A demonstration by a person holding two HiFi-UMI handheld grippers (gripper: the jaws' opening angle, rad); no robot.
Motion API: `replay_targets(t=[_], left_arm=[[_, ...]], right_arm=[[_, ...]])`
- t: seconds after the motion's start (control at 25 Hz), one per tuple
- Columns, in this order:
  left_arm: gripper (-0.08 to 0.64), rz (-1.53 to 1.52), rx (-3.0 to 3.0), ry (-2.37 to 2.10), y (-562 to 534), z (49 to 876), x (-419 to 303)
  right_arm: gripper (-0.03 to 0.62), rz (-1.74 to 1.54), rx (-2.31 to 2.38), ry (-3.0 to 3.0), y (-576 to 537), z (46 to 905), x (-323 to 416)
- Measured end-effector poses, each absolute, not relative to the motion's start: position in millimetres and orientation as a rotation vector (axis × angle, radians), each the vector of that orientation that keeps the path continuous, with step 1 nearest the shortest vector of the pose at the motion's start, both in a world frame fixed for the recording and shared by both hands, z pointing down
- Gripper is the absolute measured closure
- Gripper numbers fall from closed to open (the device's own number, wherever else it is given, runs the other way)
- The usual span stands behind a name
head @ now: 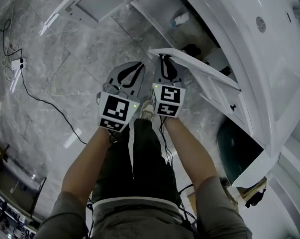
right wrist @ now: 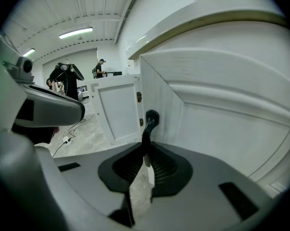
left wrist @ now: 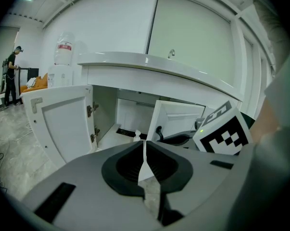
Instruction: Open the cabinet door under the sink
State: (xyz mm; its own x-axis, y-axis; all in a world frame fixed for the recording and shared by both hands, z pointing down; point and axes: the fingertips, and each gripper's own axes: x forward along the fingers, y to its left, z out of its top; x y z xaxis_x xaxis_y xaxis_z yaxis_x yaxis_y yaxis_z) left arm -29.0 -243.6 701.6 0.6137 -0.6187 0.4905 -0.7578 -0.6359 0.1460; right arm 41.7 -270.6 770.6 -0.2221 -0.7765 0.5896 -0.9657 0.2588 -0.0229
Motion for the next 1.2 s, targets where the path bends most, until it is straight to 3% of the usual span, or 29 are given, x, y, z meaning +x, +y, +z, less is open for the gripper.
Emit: replay_targets(t=[0.6, 1.2], left_arm=[[0.529, 0.664, 2.555, -0.991, -143.2, 709.3, -1.7], [0.529, 0.833, 2.636, -0.571, -92.1, 724.6, 81.9]], right_arm=[[0.538, 0.482, 1.32, -2.174, -131.0, 774.7, 43.7], [0.537, 0.512, 1.283, -2.058, -26.1, 781.7, 131.4]])
